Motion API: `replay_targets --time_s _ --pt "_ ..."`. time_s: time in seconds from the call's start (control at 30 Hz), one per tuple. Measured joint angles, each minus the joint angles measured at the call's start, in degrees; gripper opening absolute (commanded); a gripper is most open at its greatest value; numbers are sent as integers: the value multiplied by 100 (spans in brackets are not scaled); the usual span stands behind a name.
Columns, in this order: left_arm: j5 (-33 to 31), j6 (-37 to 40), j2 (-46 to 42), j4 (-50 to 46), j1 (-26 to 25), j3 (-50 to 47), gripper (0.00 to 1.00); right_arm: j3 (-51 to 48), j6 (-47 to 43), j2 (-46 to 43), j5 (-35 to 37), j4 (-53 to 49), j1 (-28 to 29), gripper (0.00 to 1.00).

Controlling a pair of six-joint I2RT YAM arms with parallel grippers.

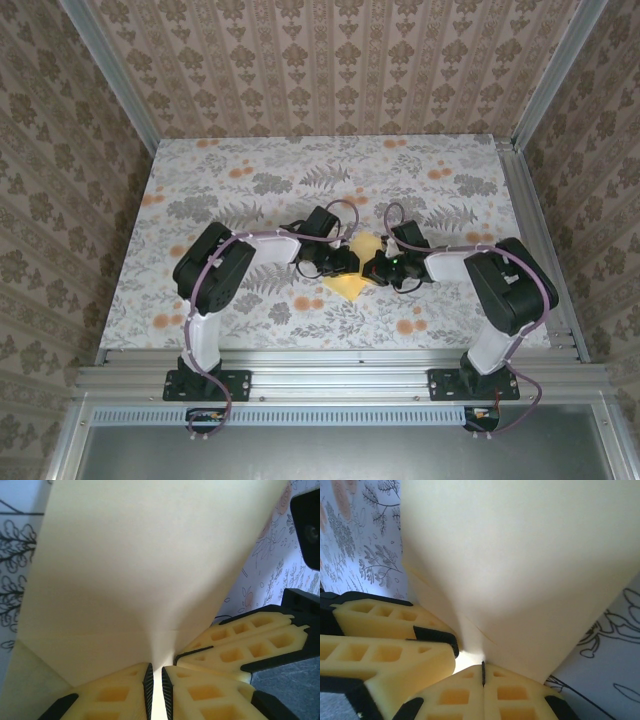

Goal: Fold a paper plane with a square sheet of paper (pick it up from the middle)

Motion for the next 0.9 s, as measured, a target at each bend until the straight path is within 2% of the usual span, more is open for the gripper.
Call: replay_targets --time_s 0.23,0.63,0.9 --pt "11 46 0 0 7 -4 24 33 -140 -26 177 -105 4 5" --pt "103 111 0 0 11 -20 24 22 -278 -411 970 -573 -155 8" --pt "166 109 0 -11 9 4 25 9 -378 -883 1126 -966 -243 24"
